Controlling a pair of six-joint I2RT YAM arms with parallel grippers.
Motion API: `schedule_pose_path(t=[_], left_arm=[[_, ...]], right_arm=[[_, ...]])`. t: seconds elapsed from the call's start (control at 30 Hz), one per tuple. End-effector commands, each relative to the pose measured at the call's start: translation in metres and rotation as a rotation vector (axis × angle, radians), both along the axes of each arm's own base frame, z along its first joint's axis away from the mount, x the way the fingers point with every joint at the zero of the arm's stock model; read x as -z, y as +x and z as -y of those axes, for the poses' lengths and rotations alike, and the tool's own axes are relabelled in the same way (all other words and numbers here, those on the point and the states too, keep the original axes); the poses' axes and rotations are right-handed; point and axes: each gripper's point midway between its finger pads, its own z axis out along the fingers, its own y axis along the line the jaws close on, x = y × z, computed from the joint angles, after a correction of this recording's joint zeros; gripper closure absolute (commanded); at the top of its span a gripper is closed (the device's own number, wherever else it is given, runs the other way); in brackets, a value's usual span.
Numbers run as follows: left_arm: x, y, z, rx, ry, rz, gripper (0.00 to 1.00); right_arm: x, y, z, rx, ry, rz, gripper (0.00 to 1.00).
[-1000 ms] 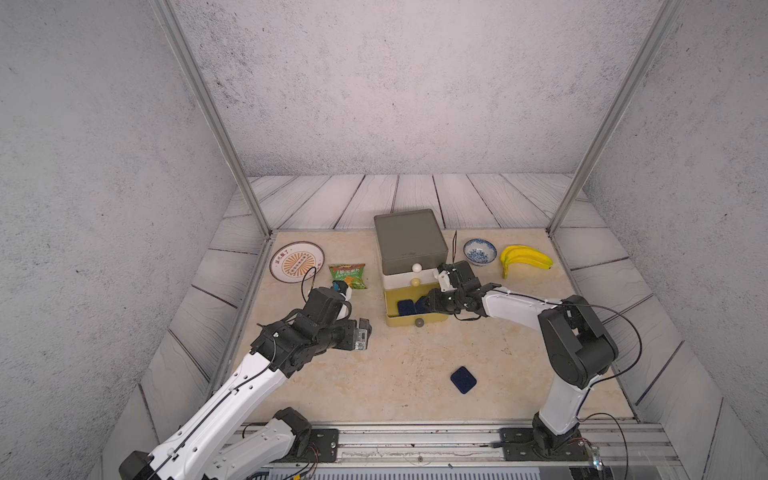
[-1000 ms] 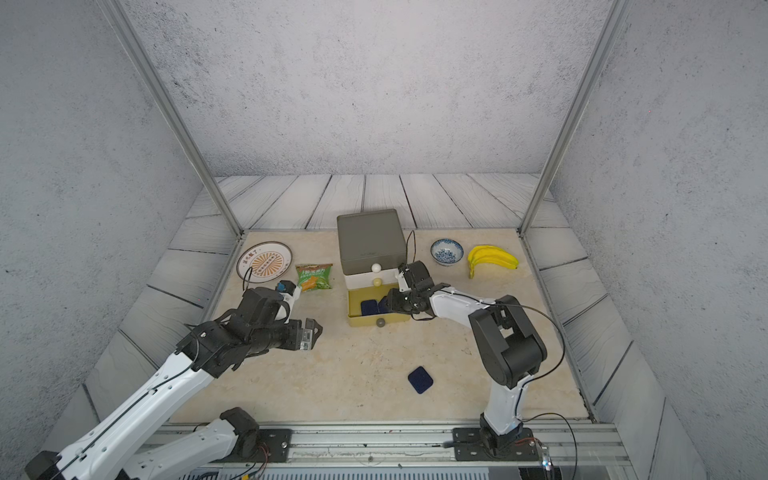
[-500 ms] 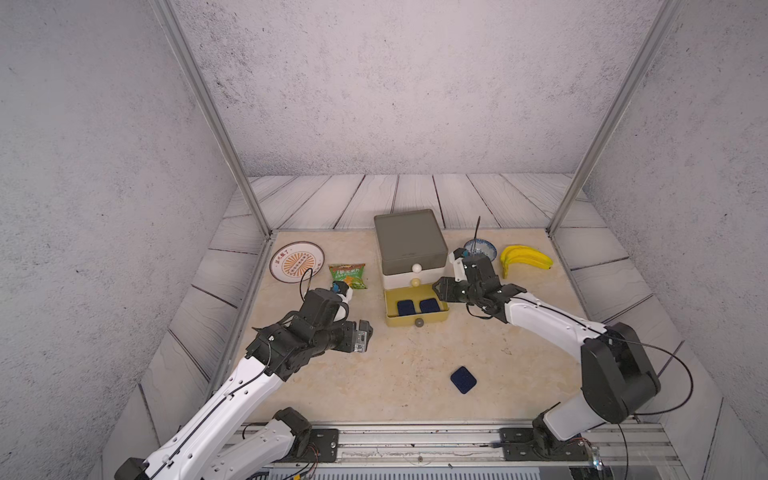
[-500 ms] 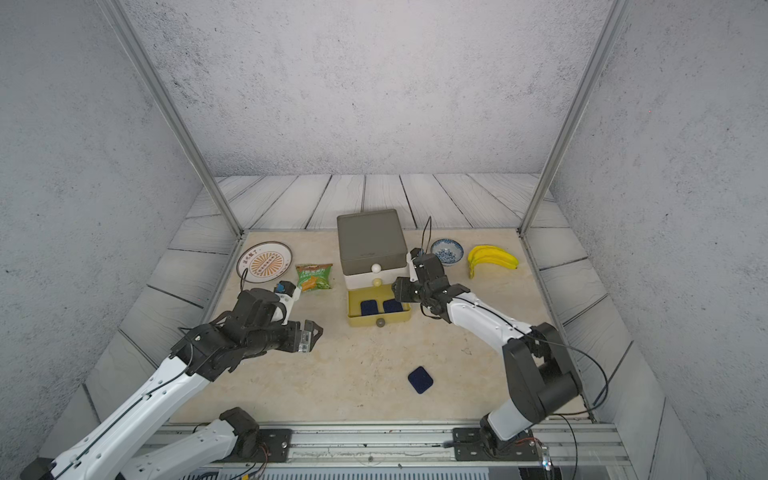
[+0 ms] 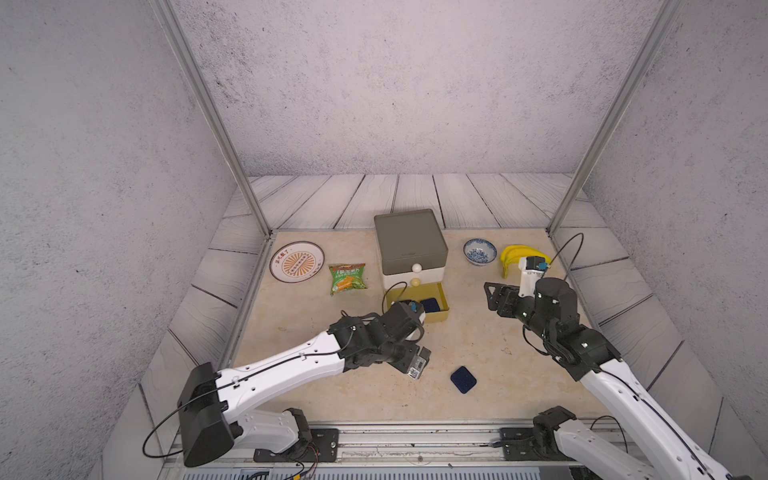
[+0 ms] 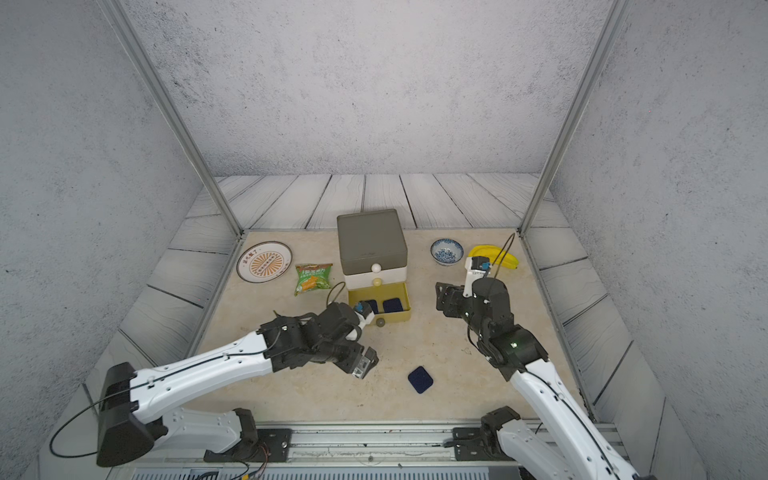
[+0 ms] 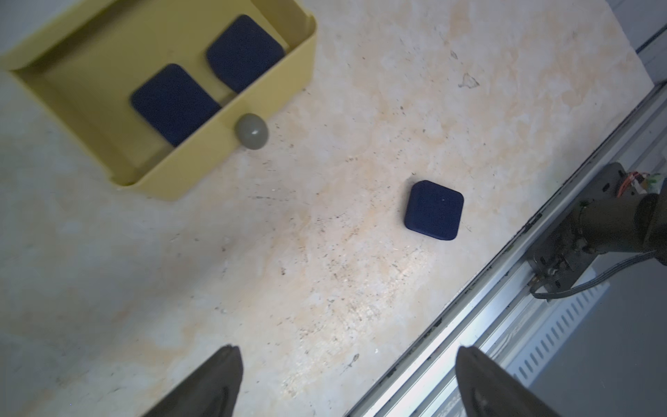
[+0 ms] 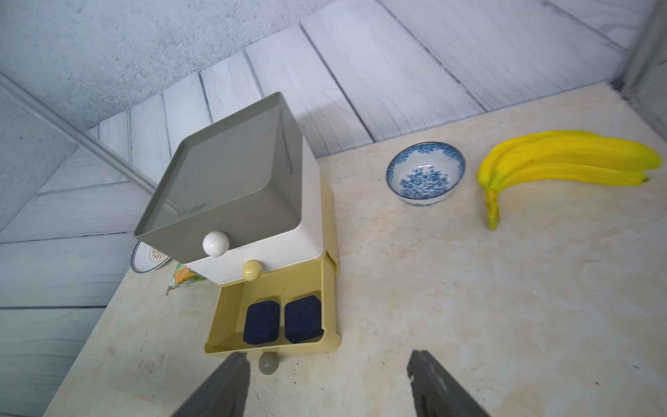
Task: Place the brooch boxes into the drawer by color
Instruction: Pick up the brooch box from the center of the board.
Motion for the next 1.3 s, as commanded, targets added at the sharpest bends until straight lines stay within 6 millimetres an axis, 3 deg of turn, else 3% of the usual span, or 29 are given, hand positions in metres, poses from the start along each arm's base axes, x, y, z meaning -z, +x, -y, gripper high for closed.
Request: schedule_pose_path(t=[0.0,0.17,0.5,0.87,1.17,1.27], left_arm=[[0.001,-0.004,0.038,0.049,-0.042,-0.006,0.02],[0.036,-0.019,0.076,0.135,0.03,-0.07,0.02],[0.081,-0.027,0.109,0.179,0.092,-0.152,0.02],[0.12,-0.033,0.127,0.177,0.147,-0.229,0.01],[0.132,-0.036,0.131,0.182,0.195,-0.246,0.12],[0.135,-0.035,0.131,0.178,0.208,-0.247,0.2]], right_arm=[[0.027,-0.023,0.02,0.042,-0.059,-0.11,0.23],[0.026,-0.035,0.035,0.086,-0.056,-0.106,0.22],[0.0,-0.042,0.049,0.126,-0.065,-0.047,0.2],[-0.01,-0.046,0.055,0.128,-0.086,-0.022,0.19],[-0.006,-0.043,0.054,0.124,-0.094,-0.028,0.18],[-0.007,-0.043,0.055,0.125,-0.096,-0.028,0.17]])
